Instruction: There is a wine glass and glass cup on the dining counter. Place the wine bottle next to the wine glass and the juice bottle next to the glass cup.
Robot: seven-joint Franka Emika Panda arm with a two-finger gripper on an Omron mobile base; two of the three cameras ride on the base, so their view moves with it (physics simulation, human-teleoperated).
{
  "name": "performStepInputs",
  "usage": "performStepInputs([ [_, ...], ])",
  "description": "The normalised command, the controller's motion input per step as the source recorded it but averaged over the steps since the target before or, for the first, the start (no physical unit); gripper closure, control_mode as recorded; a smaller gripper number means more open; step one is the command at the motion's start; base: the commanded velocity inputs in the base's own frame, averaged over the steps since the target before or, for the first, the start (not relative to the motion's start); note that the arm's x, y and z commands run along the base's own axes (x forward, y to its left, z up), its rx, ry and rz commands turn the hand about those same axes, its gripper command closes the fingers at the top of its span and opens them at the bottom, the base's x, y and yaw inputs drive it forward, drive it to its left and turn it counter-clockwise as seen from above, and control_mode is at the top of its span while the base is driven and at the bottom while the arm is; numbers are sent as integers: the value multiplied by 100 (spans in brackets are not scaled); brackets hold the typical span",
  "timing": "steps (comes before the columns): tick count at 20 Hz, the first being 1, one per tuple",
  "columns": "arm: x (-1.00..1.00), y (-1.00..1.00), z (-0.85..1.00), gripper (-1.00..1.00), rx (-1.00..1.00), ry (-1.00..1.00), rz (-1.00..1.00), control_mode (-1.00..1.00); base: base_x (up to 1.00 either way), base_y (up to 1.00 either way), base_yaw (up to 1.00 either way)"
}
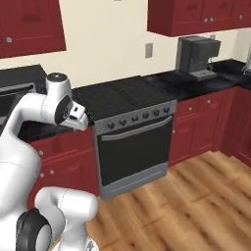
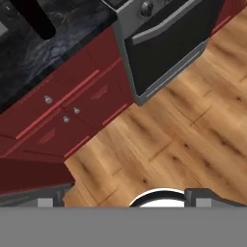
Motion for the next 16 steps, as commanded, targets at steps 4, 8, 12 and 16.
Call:
performStepInputs([
  [4, 0, 0, 0, -100, 0, 0, 0, 100, 74, -4, 47],
  [8, 0, 0, 0, -100, 0, 0, 0, 100, 76, -5, 44],
  [12, 0, 0, 0, -100, 0, 0, 0, 100, 73, -7, 44],
  [16, 0, 0, 0, -100, 0, 0, 0, 100, 74, -14, 37],
])
